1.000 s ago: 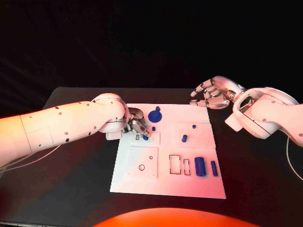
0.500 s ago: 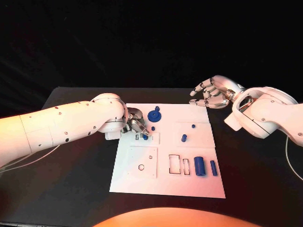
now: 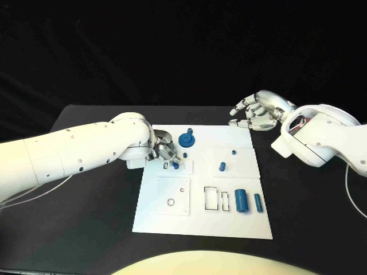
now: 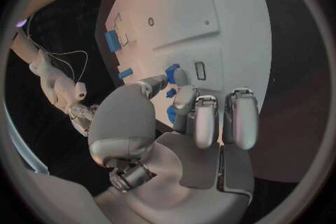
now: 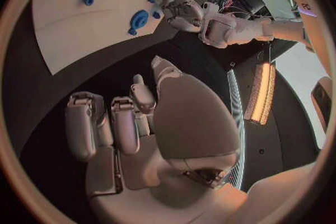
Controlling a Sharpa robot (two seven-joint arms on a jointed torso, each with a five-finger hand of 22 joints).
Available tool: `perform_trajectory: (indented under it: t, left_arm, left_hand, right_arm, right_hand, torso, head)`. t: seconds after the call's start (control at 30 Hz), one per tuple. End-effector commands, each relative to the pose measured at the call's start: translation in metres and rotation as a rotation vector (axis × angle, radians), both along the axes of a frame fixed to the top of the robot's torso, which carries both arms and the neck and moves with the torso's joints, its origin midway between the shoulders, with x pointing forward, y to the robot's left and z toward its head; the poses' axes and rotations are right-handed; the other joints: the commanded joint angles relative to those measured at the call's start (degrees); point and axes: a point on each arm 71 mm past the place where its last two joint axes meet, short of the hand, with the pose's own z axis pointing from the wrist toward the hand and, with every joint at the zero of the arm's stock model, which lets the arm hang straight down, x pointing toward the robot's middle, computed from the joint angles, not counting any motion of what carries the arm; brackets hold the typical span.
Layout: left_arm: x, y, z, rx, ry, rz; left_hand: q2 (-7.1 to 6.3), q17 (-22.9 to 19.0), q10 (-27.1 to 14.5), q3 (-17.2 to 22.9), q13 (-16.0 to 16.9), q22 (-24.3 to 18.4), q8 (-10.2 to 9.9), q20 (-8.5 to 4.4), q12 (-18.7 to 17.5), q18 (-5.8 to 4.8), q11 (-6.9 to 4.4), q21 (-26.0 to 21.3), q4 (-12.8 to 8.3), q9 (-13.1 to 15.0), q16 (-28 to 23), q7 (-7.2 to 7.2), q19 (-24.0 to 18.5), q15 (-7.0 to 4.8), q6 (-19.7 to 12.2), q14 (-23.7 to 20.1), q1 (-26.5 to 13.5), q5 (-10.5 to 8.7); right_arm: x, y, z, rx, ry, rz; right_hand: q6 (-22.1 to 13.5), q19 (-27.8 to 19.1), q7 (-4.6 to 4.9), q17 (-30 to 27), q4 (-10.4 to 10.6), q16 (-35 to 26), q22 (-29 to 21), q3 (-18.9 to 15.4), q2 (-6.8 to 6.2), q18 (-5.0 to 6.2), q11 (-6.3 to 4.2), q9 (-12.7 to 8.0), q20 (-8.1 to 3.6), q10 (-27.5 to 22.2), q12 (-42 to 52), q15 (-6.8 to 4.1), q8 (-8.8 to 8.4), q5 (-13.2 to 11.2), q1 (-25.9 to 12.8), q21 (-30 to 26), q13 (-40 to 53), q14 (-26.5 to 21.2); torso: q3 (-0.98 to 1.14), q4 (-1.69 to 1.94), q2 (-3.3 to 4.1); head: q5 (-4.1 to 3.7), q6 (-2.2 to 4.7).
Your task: Assemble the parts on the task board
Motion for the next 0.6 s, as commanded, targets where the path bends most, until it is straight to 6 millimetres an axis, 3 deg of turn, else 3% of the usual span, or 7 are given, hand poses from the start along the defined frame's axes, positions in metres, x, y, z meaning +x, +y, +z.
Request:
perform_trajectory:
  t: [0.03,0.33,0.6]
  left_arm:
    - [-0.002,0.000,-0.003,0.011,0.015,-0.012]
    - [-0.005,0.004,0.000,0.005,0.008,-0.011]
    - [-0.005,0.011,0.016,-0.032,-0.023,0.012]
  left_hand:
    - [0.25,13.44,0.20,-0.81,0.10,3.69,-0.31,-0.11,0.21,-0.46,-0.02,-0.06,0.17,-0.01,0.19,0.08,0.39,-0.42,0.20,5.47,-0.09,-0.40]
    - [-0.57,13.54,0.36,-3.83,0.42,3.65,-0.47,-0.12,0.36,-0.44,-0.04,-0.13,1.72,0.10,0.24,0.05,0.36,-0.44,0.40,5.50,0.43,-0.42]
    - [-0.98,13.08,-0.16,-6.14,-0.22,3.48,-0.67,-0.07,-0.09,-0.40,0.12,-0.24,3.25,0.25,-0.01,0.26,0.25,-0.36,-0.04,5.37,0.34,-0.66]
  right_arm:
    - [-0.001,0.001,0.000,-0.006,-0.011,0.008]
    - [-0.001,-0.001,0.000,-0.008,-0.010,0.005]
    - [0.001,-0.003,0.000,-0.010,-0.007,-0.001]
  right_hand:
    - [0.30,2.42,-0.04,9.57,-0.10,-0.29,11.93,0.35,0.12,0.92,-0.29,-0.10,-0.40,0.15,0.25,-0.42,0.20,-0.23,-0.66,0.07,-0.02,4.41]
    - [0.29,2.44,-0.04,9.54,-0.09,-0.30,11.94,0.36,0.13,0.91,-0.29,-0.13,-0.41,0.14,0.23,-0.42,0.22,-0.29,-0.82,0.09,-0.05,4.40]
    - [0.27,2.41,-0.05,9.55,-0.09,-0.30,11.92,0.36,0.10,0.93,-0.29,-0.18,-0.41,0.16,0.24,-0.42,0.24,-0.53,-1.24,0.02,-0.08,4.41]
  torso:
    - [0.00,-0.01,-0.05]
    - [-0.03,-0.03,-0.03]
    - [-0.02,0.05,-0.12]
  head:
    - [0.02,-0.04]
    - [0.11,0.11]
    - [0.10,0.79]
